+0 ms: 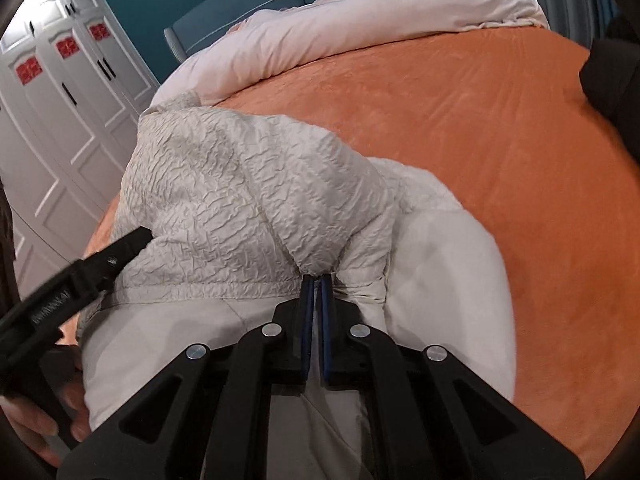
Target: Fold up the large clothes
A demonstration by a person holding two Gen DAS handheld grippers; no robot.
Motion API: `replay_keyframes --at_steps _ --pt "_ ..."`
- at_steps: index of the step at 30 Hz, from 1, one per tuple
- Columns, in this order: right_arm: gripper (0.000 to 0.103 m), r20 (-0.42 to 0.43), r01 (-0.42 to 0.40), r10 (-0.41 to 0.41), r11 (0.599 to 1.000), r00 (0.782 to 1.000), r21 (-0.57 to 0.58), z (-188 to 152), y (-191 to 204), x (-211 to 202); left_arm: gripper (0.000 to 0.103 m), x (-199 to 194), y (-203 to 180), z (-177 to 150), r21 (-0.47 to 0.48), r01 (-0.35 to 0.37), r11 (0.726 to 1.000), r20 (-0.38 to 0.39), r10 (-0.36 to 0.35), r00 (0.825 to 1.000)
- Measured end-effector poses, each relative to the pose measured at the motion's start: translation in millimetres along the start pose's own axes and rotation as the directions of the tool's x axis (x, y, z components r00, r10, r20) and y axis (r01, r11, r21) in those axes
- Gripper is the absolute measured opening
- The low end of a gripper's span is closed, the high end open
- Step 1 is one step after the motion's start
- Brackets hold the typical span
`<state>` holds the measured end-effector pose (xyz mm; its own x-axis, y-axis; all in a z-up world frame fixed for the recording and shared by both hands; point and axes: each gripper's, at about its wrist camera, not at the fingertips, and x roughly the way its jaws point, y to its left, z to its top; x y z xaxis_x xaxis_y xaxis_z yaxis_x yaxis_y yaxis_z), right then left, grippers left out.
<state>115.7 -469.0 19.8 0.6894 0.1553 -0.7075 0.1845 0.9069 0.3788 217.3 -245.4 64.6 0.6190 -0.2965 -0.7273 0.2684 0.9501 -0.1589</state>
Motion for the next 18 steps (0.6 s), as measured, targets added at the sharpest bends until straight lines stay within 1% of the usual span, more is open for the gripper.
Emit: replay_keyframes --at_steps 4,9,10,12,13,14,15,16,17,18 --pt "0.0 0.004 0.006 -0.006 1.0 1.0 0.001 1.8 -2.6 12.5 0.091 10.1 -2.1 -5.3 0.015 -0.036 0.999 0.015 0.036 0.999" --pt "0.0 0.013 0.018 -0.018 1.0 1.0 -0.009 1.6 -1.7 12.4 0.092 14.3 -3.7 -6.9 0.032 -0.068 0.997 0.019 0.068 0.998" --pt "0.001 0.016 0.018 -0.018 1.0 1.0 -0.009 -0.6 -1.8 7.4 0.092 13.4 -3.6 -6.4 0.034 -0.07 0.997 0.019 0.069 0.997" --pt "0.004 0.03 0.036 -0.036 0.999 0.999 0.002 -1.4 2.0 -9.7 0.092 3.6 1.7 -2.5 0.021 -0.033 0.999 0.009 0.033 0.999" --pt "0.009 0.038 0.042 -0.043 0.999 0.998 0.013 -2.4 5.3 -19.5 0.092 -2.3 5.7 -0.8 0.01 -0.011 1.0 0.002 0.011 1.0" --pt "0.03 0.074 0.03 -0.032 0.999 0.997 0.029 -4.8 6.3 -41.0 0.091 -17.3 13.9 1.0 -0.016 0.016 1.0 -0.001 -0.016 1.0" --pt "0.048 0.107 0.033 -0.036 0.999 0.994 0.035 -7.7 6.1 -56.8 0.091 -26.6 20.6 1.5 -0.033 0.028 0.999 0.004 -0.028 1.0" --pt "0.078 0.138 0.045 -0.05 0.998 0.989 0.038 -10.7 4.8 -70.1 0.091 -43.1 34.2 1.8 -0.066 0.067 0.996 0.016 -0.066 0.998" --pt "0.085 0.179 0.063 -0.07 0.997 0.981 0.041 -16.0 1.5 -89.1 0.091 -51.9 44.4 1.1 -0.089 0.099 0.991 0.018 -0.097 0.995" --pt "0.086 0.183 0.067 -0.074 0.997 0.98 0.045 -19.7 -3.4 -98.4 0.091 -59.1 56.6 -0.6 -0.119 0.125 0.985 0.012 -0.125 0.992"
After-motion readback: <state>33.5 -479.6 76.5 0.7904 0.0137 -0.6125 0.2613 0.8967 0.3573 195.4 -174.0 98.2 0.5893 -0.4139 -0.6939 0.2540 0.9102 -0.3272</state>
